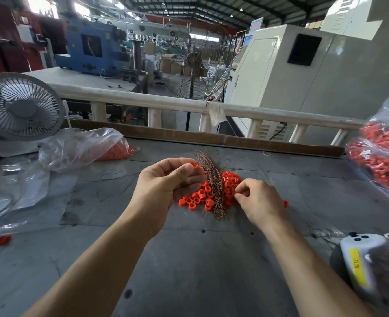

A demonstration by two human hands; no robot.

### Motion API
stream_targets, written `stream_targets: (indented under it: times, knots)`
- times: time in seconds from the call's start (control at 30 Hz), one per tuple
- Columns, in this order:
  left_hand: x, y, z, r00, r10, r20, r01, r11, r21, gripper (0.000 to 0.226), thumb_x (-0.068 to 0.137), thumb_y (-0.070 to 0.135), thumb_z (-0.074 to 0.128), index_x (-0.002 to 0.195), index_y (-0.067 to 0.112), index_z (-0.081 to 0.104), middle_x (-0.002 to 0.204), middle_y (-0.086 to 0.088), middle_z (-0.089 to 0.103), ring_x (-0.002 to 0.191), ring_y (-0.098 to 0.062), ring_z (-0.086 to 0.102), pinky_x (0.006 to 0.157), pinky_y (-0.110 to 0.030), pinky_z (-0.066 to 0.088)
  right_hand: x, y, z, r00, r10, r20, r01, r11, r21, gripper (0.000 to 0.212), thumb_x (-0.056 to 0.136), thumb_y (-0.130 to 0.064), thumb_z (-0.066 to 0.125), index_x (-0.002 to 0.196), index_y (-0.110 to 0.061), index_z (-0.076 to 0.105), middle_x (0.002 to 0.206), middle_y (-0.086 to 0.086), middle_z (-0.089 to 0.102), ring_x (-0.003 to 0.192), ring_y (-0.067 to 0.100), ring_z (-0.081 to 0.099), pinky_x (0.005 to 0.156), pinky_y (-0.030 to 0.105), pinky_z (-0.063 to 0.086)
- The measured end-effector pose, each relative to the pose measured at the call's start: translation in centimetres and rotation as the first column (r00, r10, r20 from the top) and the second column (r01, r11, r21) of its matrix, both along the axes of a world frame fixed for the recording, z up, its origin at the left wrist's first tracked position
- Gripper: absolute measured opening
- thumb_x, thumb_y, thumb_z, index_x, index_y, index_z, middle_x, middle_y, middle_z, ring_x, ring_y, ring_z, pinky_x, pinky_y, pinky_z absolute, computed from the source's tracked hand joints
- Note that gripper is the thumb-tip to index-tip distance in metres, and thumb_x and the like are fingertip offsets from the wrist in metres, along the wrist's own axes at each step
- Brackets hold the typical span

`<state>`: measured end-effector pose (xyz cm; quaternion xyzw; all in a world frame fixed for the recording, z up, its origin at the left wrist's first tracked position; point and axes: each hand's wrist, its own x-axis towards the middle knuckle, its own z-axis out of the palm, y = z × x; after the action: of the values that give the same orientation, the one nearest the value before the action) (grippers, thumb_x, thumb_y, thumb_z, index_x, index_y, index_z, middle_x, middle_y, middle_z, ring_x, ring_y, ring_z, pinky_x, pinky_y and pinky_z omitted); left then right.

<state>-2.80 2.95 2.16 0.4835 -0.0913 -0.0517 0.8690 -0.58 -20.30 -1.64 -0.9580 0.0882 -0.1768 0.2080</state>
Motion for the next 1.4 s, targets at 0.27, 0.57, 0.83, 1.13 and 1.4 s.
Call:
stream_targets:
  times: [0.27, 0.57, 0.83, 1.13, 1.4]
  knots:
    - [0.1, 0.1, -0.1, 1.0, -0.002, 0.008, 0.002, 1.0, 0.001, 0.032, 0.08, 0.015, 0.073, 0.107, -0.001, 0.07, 0.104, -0.025, 0.075, 0.098, -0.035, 0.075, 0.075, -0.03, 0.063, 0.1, -0.1, -0.4, 0.997, -0.041, 0.071, 0.033, 0.992, 0.121, 0.016, 0.088, -0.021, 0.073, 0.076, -0.027, 0.064, 0.071, -0.012, 0.066, 0.072, 0.012, 0.064, 0.068, 0.033, 0.054]
    - [0.1, -0.1, -0.1, 1.0, -0.009, 0.014, 0.009, 1.0, -0.005, 0.034, 0.08, 0.015, 0.073, 0.11, -0.003, 0.069, 0.103, -0.024, 0.075, 0.097, -0.034, 0.076, 0.073, -0.028, 0.062, -0.8, 1.3, 1.2, 0.941, 0.101, 0.323, -0.275, 0.784, 0.557, 0.018, 0.086, -0.01, 0.081, 0.08, -0.025, 0.073, 0.073, -0.003, 0.074, 0.066, 0.013, 0.067, 0.064, 0.033, 0.056]
    - [-0.1, -0.4, -0.1, 0.999, -0.034, 0.035, 0.033, 0.999, 0.027, 0.038, 0.08, 0.016, 0.073, 0.113, -0.003, 0.068, 0.102, -0.024, 0.076, 0.091, -0.03, 0.077, 0.07, -0.026, 0.061, -3.2, 5.2, 2.8, 0.801, 0.346, 0.488, -0.588, 0.605, 0.537, 0.018, 0.091, -0.009, 0.077, 0.09, -0.027, 0.073, 0.085, -0.003, 0.075, 0.079, 0.011, 0.071, 0.071, 0.02, 0.055]
    - [-0.1, -0.4, -0.2, 0.995, -0.05, 0.087, 0.044, 0.997, 0.065, 0.033, 0.082, 0.015, 0.074, 0.111, 0.0, 0.07, 0.104, -0.022, 0.076, 0.095, -0.032, 0.077, 0.073, -0.028, 0.061, -3.5, 4.7, 2.9, 0.812, 0.344, 0.471, -0.582, 0.534, 0.614, 0.005, 0.088, -0.026, 0.075, 0.092, -0.023, 0.076, 0.082, 0.003, 0.075, 0.075, 0.016, 0.069, 0.075, 0.032, 0.058]
    - [-0.1, -0.5, -0.2, 0.989, -0.026, 0.147, 0.011, 0.995, 0.103, 0.026, 0.081, 0.015, 0.075, 0.105, 0.005, 0.073, 0.098, -0.02, 0.077, 0.092, -0.03, 0.077, 0.072, -0.028, 0.061, -3.4, 4.6, 3.0, 0.787, 0.365, 0.497, -0.613, 0.551, 0.566, 0.005, 0.089, -0.026, 0.073, 0.093, -0.029, 0.074, 0.086, -0.001, 0.075, 0.078, 0.011, 0.069, 0.075, 0.027, 0.056]
